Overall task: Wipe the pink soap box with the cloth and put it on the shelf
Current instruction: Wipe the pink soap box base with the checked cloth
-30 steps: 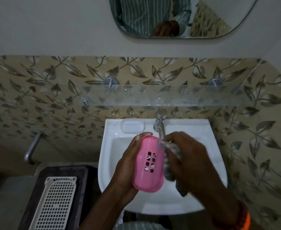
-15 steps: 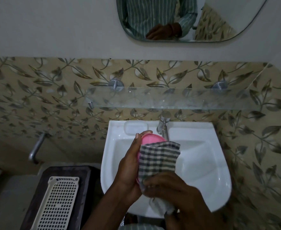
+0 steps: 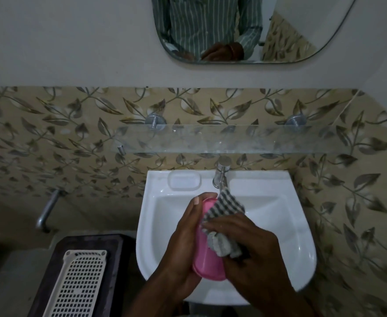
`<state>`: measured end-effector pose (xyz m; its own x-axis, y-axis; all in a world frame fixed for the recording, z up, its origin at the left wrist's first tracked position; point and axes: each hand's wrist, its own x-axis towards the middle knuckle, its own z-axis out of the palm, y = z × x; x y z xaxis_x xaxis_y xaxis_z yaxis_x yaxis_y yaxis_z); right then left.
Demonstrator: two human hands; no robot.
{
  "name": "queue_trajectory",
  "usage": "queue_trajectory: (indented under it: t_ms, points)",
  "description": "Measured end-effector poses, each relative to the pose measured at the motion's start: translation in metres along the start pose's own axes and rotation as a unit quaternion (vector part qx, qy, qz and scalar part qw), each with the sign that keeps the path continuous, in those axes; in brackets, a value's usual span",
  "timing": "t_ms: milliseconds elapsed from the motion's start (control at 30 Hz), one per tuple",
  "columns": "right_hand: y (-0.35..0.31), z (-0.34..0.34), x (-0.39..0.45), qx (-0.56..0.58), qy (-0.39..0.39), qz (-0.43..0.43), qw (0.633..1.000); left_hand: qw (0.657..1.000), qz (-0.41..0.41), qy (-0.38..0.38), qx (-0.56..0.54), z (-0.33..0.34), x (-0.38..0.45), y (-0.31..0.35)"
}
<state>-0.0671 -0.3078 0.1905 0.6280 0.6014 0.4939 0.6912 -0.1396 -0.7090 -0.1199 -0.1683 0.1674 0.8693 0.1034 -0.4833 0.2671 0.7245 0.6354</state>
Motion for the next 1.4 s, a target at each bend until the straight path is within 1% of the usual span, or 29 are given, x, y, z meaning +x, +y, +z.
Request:
queue_trajectory:
  t_ms: [100,200,300,400,467,633,700,800,900,1000,1133,1167,1200,1233,1267,1333,1400]
  points:
    - [0.008,0.003,0.012,-0.034,0.044,0.007,0.998,1.0,0.009,-0.008,-0.003,0.002,-0.001,-0.005]
    - [0.011,0.007,0.016,-0.016,0.091,0.033,0.995,0.999,0.031,-0.012,0.015,0.003,-0.002,-0.004]
    - [0.01,0.008,0.022,0.0,0.092,0.045,0.995,0.997,0.046,-0.026,0.055,0.003,-0.002,-0.001]
    - [0.011,0.003,0.032,-0.011,0.086,0.042,0.995,0.991,0.061,-0.033,0.111,0.0,-0.003,0.006]
    - [0.012,0.0,0.035,-0.017,0.081,0.073,0.994,0.986,0.071,-0.038,0.148,-0.002,-0.004,0.01]
    - [0.017,0.001,0.034,0.043,0.061,0.152,0.986,0.972,0.071,-0.061,0.215,-0.008,-0.004,0.016]
    - [0.017,0.004,0.034,0.053,0.074,0.159,0.983,0.969,0.074,-0.068,0.227,-0.009,-0.002,0.018]
    - [0.014,0.013,0.031,0.052,0.12,0.172,0.976,0.965,0.081,-0.073,0.239,-0.01,0.001,0.017]
    - [0.012,0.022,0.025,0.088,0.167,0.231,0.954,0.964,0.084,-0.072,0.243,-0.009,0.002,0.014]
    - [0.012,0.03,0.02,0.126,0.208,0.309,0.92,0.963,0.084,-0.07,0.246,-0.01,0.003,0.01]
    - [0.013,0.032,0.021,0.193,0.246,0.381,0.87,0.965,0.081,-0.07,0.241,-0.012,0.004,0.006]
    - [0.013,0.031,0.021,0.202,0.253,0.396,0.86,0.964,0.082,-0.075,0.243,-0.013,0.004,0.005]
    - [0.013,0.03,0.021,0.197,0.255,0.402,0.857,0.963,0.084,-0.076,0.242,-0.012,0.004,0.004]
    - [0.012,0.029,0.02,0.175,0.251,0.396,0.866,0.963,0.088,-0.075,0.243,-0.013,0.003,0.003]
    - [0.01,0.029,0.017,0.142,0.239,0.375,0.884,0.962,0.094,-0.072,0.245,-0.013,0.004,0.002]
    - [0.002,0.031,0.009,0.086,0.196,0.306,0.928,0.96,0.105,-0.065,0.251,-0.013,0.006,0.002]
    - [-0.01,0.037,-0.003,0.077,0.146,0.247,0.955,0.961,0.108,-0.046,0.252,-0.013,0.01,0.004]
